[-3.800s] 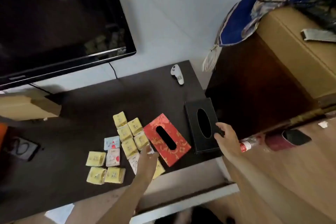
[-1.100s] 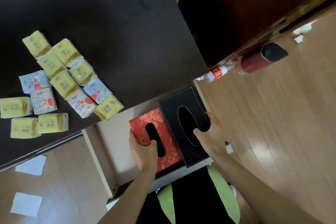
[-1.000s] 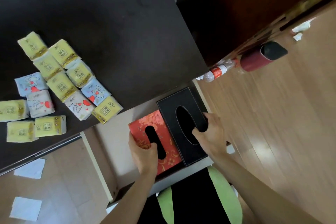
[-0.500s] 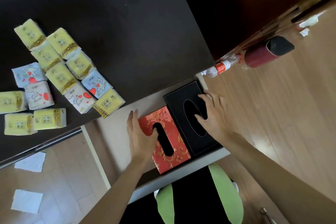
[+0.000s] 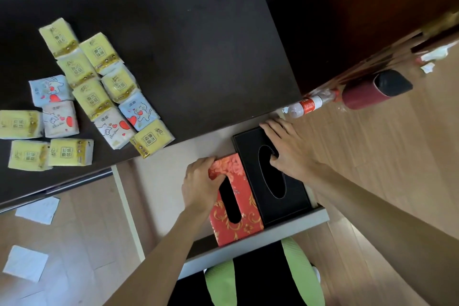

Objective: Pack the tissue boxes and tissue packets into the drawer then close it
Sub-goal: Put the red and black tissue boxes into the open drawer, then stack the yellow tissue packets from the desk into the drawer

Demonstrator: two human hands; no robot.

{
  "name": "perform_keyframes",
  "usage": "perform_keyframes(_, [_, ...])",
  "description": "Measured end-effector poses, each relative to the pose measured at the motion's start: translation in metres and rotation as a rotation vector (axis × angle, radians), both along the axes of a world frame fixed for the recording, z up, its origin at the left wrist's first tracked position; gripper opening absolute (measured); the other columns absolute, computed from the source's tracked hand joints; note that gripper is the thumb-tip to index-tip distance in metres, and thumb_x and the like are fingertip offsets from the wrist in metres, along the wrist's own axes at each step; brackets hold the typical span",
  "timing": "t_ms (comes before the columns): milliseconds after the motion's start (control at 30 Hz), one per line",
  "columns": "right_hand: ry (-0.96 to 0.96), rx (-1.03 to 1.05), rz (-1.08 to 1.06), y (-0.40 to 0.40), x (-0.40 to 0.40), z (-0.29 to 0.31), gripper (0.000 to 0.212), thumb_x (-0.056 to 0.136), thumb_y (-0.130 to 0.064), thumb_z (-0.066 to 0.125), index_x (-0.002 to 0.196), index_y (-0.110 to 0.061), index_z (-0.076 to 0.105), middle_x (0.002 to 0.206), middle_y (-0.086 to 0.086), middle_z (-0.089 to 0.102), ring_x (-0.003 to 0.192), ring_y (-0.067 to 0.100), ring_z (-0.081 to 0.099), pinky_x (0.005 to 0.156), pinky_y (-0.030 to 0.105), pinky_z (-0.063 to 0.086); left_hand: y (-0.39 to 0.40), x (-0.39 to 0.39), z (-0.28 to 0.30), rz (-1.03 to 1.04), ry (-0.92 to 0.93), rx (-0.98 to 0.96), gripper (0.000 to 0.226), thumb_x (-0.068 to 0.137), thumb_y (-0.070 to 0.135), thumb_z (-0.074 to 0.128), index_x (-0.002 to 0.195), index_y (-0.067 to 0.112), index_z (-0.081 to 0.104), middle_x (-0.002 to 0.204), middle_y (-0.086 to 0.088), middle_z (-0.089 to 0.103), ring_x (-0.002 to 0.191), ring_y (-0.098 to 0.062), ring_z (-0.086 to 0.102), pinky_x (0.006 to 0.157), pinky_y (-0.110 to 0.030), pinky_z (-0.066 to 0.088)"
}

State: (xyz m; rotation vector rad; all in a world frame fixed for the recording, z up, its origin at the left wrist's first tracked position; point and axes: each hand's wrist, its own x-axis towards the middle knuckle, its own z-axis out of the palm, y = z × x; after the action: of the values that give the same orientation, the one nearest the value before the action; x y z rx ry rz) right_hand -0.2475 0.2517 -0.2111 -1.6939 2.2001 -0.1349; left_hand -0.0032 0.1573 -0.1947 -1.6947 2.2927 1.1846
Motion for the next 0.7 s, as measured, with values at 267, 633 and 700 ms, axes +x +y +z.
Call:
perform_keyframes(267, [-0.033,0.048,-0.012,0.003,0.008,0.013,0.088,0.076,-0.009,0.083,0.154,-0.006,0.042,0.158,0.013,0.044,0.148,0.030,0.033,0.116,0.047,0.043,0.003,0.002,0.000,-0.004,-0.004,0.044,0.042,0.089,0.033,0.069,0.129,0.022,0.061,0.127,0.003,0.065,0.119,-0.019,0.055,0.094,-0.040,0.050])
perform_keyframes(633, [-0.522,-0.125,-0.435,-0.045,0.096,0.083,0.023,0.100,-0.014,0.063,0.119,-0.020,0.074,0.111,-0.012,0.074,0.107,0.001,0.066,0.092,0.026,0.055,-0.041,0.081,0.052,0.170,0.229,0.120,0.025,0.096,0.017,0.060,0.113,0.033,0.070,0.109,0.024,0.067,0.100,0.004,0.062,0.080,-0.014,0.053])
perform_keyframes(700, [-0.607,-0.142,-0.432,-0.079,0.118,0.098,0.021,0.102,-0.020,0.061,0.118,-0.022,0.073,0.110,-0.016,0.073,0.106,-0.004,0.066,0.088,0.017,0.052,-0.062,0.103,0.064,0.226,0.256,0.071,0.027,0.096,0.015,0.059,0.109,0.037,0.069,0.105,0.027,0.067,0.097,0.008,0.062,0.077,-0.012,0.052])
